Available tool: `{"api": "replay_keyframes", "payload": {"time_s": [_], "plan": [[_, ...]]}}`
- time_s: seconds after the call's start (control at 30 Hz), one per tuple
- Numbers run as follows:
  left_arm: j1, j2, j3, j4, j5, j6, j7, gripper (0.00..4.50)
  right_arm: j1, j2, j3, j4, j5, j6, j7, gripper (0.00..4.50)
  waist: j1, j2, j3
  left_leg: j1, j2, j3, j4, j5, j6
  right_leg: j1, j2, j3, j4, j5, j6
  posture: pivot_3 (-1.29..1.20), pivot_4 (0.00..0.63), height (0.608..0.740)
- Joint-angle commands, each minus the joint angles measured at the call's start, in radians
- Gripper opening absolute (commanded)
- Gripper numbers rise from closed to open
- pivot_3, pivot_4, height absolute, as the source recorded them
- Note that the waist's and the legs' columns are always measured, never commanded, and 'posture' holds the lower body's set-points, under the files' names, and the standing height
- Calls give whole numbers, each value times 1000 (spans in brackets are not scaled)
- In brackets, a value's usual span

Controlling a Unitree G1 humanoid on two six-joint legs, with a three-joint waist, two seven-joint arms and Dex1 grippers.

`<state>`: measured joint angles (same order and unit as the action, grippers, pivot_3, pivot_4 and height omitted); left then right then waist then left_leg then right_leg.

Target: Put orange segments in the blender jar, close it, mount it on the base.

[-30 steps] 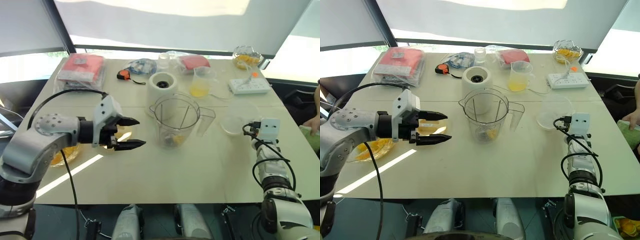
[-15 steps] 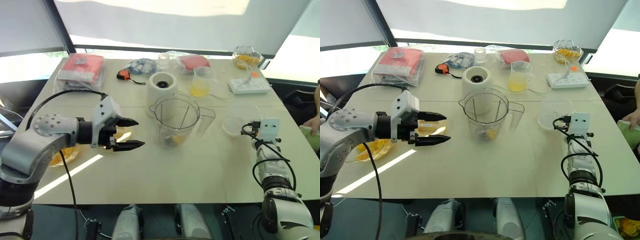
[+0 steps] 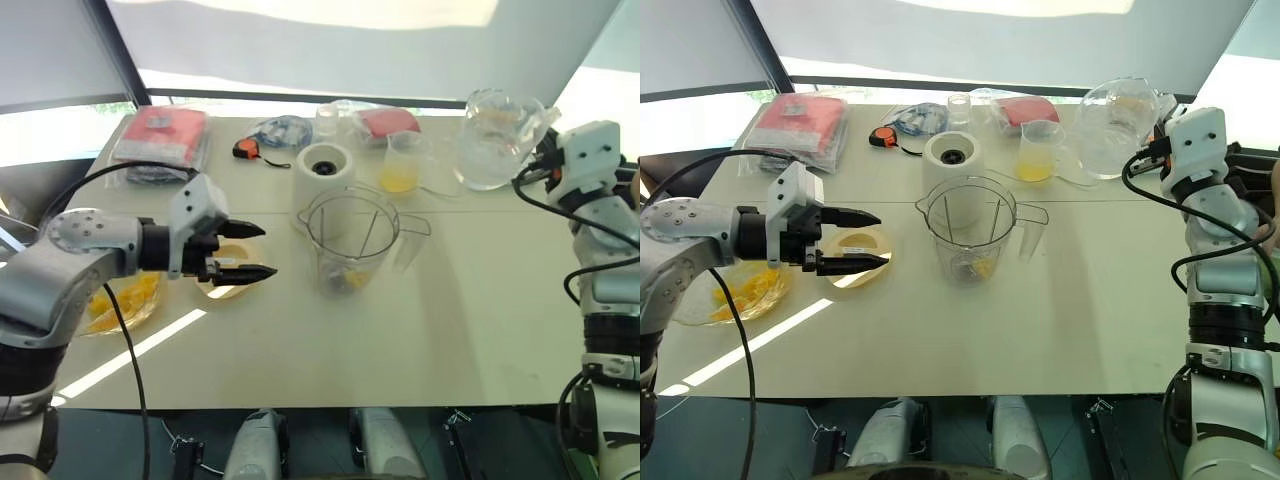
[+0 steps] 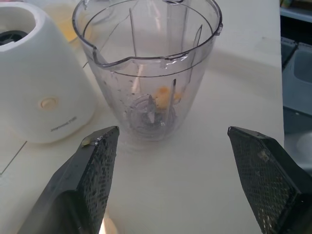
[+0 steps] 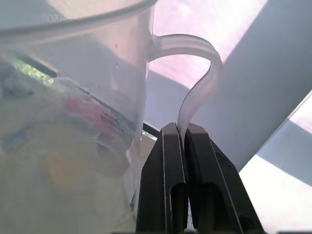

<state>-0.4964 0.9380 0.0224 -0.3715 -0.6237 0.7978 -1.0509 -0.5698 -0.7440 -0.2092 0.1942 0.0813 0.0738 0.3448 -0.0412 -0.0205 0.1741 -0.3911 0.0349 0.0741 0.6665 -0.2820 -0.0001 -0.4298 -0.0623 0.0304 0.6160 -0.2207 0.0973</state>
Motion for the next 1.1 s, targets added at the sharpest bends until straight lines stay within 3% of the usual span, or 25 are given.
{"api": "replay_keyframes", "payload": {"time_s": [0.03,0.23,0.43,0.73,1.1], "plan": [[-65,5,58,23,-27,-4,-1,3712,-54,-66,18,-134,-22,59,58,38,2,-1,1,-1,0,0,0,0,0,0,0,0,0,0,0,0,150,740],[-73,4,71,43,-41,-6,2,3712,-100,-107,80,-221,-83,81,112,38,0,-1,1,-1,0,1,0,0,0,-1,0,0,-1,0,0,0,150,740],[-37,3,55,37,-14,-35,11,3712,-111,-157,157,-244,-186,-30,175,38,-1,-1,1,-1,0,1,0,0,0,-1,0,0,-1,0,0,0,150,740],[-12,-10,57,41,1,-53,19,3712,-105,-95,196,-306,-238,-62,168,38,0,-1,1,-1,0,1,0,0,0,-2,0,0,-1,0,0,0,150,740],[-11,-37,49,33,7,-60,34,3712,-154,-108,283,-316,-413,-196,179,38,0,-2,1,-1,0,1,0,0,0,-2,0,0,-1,0,0,0,150,740]]}}
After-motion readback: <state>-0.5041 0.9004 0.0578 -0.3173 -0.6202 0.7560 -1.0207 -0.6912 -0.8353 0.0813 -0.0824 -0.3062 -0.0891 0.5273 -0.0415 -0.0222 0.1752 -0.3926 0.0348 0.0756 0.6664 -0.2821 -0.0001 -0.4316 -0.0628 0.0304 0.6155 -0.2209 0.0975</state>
